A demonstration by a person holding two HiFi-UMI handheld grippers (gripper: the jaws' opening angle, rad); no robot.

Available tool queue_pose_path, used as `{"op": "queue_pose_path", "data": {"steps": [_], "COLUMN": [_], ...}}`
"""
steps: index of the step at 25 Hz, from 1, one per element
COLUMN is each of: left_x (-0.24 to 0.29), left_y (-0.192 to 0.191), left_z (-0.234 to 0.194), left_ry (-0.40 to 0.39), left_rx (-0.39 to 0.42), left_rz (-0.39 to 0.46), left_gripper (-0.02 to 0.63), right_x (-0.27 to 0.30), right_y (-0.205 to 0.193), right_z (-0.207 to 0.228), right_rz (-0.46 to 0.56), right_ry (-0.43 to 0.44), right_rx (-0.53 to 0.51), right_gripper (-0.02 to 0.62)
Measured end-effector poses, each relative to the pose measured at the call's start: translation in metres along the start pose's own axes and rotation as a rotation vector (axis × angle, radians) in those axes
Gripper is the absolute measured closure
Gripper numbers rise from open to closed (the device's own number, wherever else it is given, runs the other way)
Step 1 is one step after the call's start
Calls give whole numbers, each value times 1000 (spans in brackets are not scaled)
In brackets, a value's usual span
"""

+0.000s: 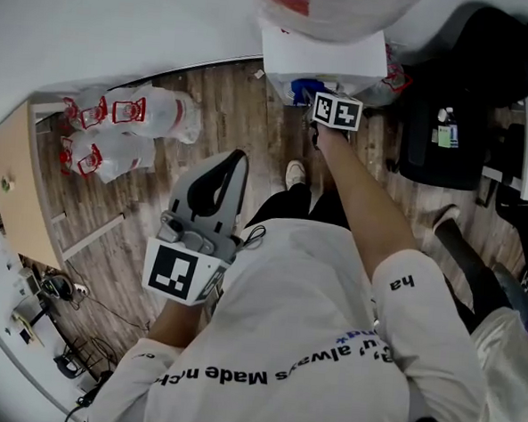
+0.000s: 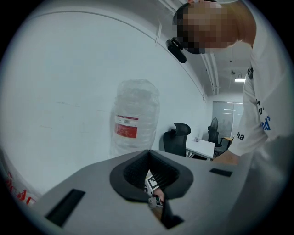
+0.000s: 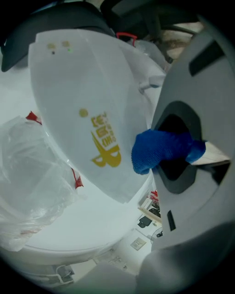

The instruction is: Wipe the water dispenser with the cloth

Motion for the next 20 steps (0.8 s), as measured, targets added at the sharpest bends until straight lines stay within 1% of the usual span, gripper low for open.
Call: {"op": "queue_pose_path", "data": {"steps": [8,20], "left_x": [20,51], "left_y": [2,0], "left_z": [17,37], "left_ry": [-41,-70], "left_rx": [10,7], "left_rz": [-5,-18], "left_gripper": [588,588], "right_x": [-17,-39], "right_y": [9,21], "right_z": [38,99], "right_rz": [18,23], "right_ry": [-35,-86], "right_rx": [2,12], "right_gripper": [518,517]}}
Point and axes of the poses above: the fingertips, and each gripper's own axes: x forward along the fingers, z to its right, y out of its top, the point moved 7 cm from there along -x, backward along the fingers, and after that the axes turned 10 degrees about -y, right-handed, at the moved point
